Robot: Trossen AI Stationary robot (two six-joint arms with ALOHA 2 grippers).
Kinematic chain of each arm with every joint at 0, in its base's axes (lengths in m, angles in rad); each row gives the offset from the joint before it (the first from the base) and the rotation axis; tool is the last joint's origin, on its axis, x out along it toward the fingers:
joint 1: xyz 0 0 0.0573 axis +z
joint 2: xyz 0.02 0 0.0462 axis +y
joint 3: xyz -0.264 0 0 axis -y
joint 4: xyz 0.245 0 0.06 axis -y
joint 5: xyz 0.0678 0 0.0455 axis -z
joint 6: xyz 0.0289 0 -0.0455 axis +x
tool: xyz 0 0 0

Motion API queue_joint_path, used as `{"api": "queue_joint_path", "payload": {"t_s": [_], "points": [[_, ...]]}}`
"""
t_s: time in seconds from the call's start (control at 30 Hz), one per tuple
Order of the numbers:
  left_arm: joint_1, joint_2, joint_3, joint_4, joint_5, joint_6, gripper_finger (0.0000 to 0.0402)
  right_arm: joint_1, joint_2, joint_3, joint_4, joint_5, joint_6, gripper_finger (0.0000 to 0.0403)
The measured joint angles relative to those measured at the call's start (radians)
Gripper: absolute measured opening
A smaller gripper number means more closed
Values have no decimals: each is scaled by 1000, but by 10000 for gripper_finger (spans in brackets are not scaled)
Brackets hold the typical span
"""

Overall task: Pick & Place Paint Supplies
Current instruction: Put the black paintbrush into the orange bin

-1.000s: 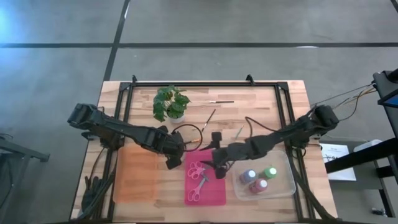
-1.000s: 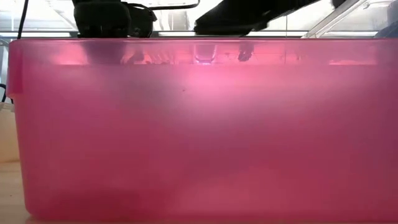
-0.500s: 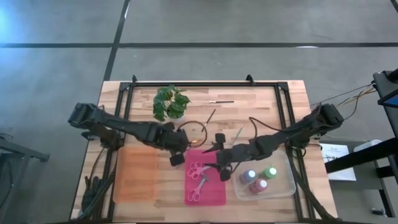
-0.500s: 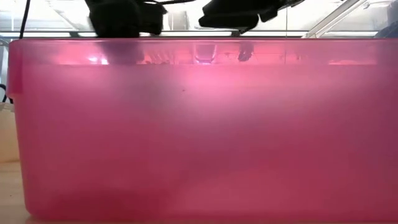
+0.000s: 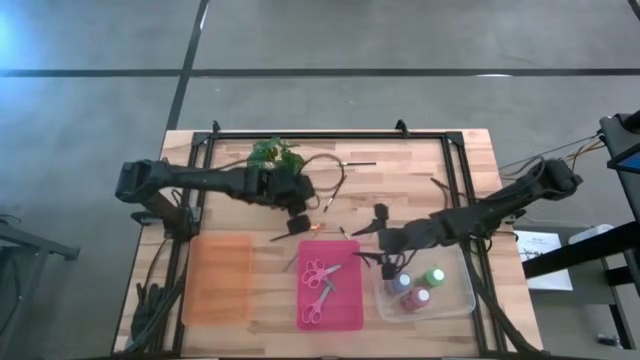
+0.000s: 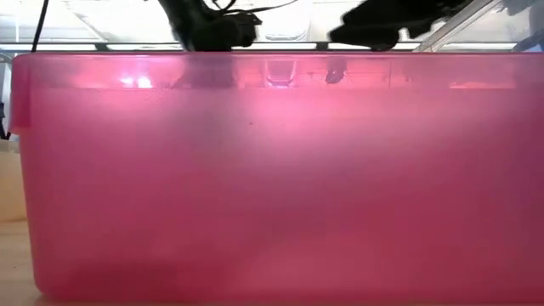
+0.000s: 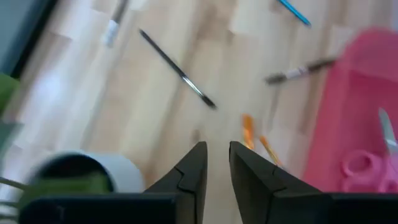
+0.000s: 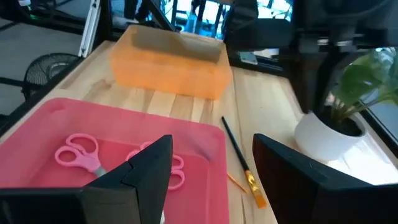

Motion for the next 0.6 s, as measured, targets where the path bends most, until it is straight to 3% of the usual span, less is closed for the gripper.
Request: {"api": "queue_joint_path", "payload": {"t_s": [0.3,0.43,0.6], "points": [[142,127,177,-105,71,159,79,7,-239,-134,-1,0,9,219],[161,168,200,-102,101,203,79,8,-360,-180,1,0,28,219],[167,252,202,-91,126,242,79,6,-502,-188,-13,-1,-86,219]]}}
